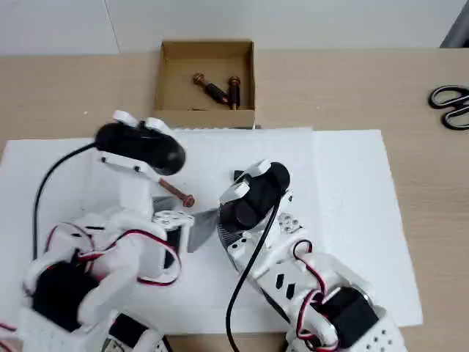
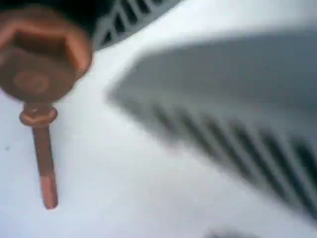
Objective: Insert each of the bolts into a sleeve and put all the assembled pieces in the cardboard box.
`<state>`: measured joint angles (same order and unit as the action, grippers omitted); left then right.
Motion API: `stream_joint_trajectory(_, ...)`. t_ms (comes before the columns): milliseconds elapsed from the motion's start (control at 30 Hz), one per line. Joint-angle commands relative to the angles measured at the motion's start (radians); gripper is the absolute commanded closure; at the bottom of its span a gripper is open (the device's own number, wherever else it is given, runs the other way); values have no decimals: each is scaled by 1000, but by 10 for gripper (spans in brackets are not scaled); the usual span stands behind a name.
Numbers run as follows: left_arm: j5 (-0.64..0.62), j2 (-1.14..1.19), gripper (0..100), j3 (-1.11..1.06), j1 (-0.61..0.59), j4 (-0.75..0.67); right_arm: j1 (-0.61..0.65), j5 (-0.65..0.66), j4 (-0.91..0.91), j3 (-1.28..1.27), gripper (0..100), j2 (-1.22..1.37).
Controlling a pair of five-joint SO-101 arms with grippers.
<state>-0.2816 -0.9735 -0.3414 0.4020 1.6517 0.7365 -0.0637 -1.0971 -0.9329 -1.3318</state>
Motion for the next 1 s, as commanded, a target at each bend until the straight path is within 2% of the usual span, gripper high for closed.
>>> stream_joint_trajectory(0, 12, -8, 815, 51, -38, 37, -18, 3, -21, 48, 995, -7)
stream_joint_trajectory(200, 15, -5, 991, 16, -170, 74, -88, 6, -27, 18, 995, -5)
stream_joint_trajectory(267, 20, -2, 989, -35, -224, 74, -145, 6, -18, -15, 995, -5)
stream_joint_trajectory(400, 158, -2, 995, -147, -330, 3, -245, 6, 71, -80, 995, -4)
stream_joint_trajectory(500, 354, 11, 995, -274, -410, -120, -266, 44, 188, -109, 995, 39)
stream_joint_trajectory(567, 480, 18, 995, -371, -450, -193, -268, 83, 269, -87, 995, 124)
stream_joint_trajectory(633, 539, 21, 995, -456, -474, -259, -274, 89, 334, -23, 995, 243)
stream_joint_trajectory(767, 565, 15, 995, -593, -483, -387, -321, 87, 404, 189, 995, 562)
stream_joint_trajectory(967, 565, 21, 995, -694, -479, -499, -381, 92, 435, 609, 995, 1033)
